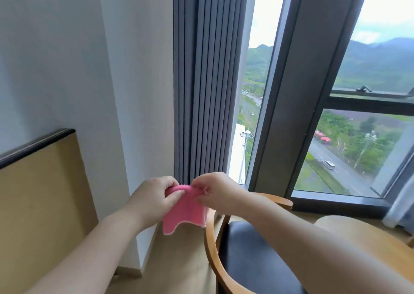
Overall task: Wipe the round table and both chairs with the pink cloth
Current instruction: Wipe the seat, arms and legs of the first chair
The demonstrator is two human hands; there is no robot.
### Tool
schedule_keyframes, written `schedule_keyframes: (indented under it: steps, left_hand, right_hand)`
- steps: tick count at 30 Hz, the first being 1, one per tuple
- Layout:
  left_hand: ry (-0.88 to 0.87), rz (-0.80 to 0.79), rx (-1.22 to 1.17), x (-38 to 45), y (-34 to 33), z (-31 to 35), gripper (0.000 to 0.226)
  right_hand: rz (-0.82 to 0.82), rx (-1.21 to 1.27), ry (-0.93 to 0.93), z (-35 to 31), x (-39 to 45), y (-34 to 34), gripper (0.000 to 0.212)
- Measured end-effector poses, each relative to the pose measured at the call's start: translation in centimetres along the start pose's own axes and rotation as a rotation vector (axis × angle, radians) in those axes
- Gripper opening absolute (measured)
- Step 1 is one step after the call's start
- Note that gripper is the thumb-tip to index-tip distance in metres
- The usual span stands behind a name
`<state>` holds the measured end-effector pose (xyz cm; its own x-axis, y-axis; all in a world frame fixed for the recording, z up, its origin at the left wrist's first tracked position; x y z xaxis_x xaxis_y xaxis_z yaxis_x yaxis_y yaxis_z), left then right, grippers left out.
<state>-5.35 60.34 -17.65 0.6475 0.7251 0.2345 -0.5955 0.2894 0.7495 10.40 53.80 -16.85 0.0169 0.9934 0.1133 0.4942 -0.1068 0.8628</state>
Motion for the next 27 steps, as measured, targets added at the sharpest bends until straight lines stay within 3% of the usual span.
schedule_keyframes:
  steps: [9,12,16,27]
  left_hand:
    - [-0.036,-0.262,-0.046,9.5,-3.6,0.0,0.004]
    - [-0.073,-0.305,0.048,12.9,-3.9,0.2,0.020]
    - [-0.156,-0.293,0.107,17.2,-4.1,-0.5,0.026]
    - [-0.328,-0.366,0.053,28.3,-5.2,-13.7,0.023]
  right_hand:
    - [0.045,-0.012,-0.080,7.6,4.6,3.9,0.020]
    - [0.022,0.006,-0.152,9.8,6.7,5.1,0.017]
    - [0.060,0.038,-0.199,12.1,9.8,5.5,0.015]
    - [0.195,0.015,-0.438,15.1,19.5,-0.6,0.008]
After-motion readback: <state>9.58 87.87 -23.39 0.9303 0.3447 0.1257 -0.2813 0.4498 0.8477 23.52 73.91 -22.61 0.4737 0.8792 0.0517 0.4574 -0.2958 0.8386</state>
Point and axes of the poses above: each hand's wrist, its own x-axis towards the middle knuckle, its own y-axis out of the back of the hand, z = x × y, the point moved 4 cm from there along x, towards the middle knuckle, and after that the axes turned 1 degree about -y, right-handed, at the moved point
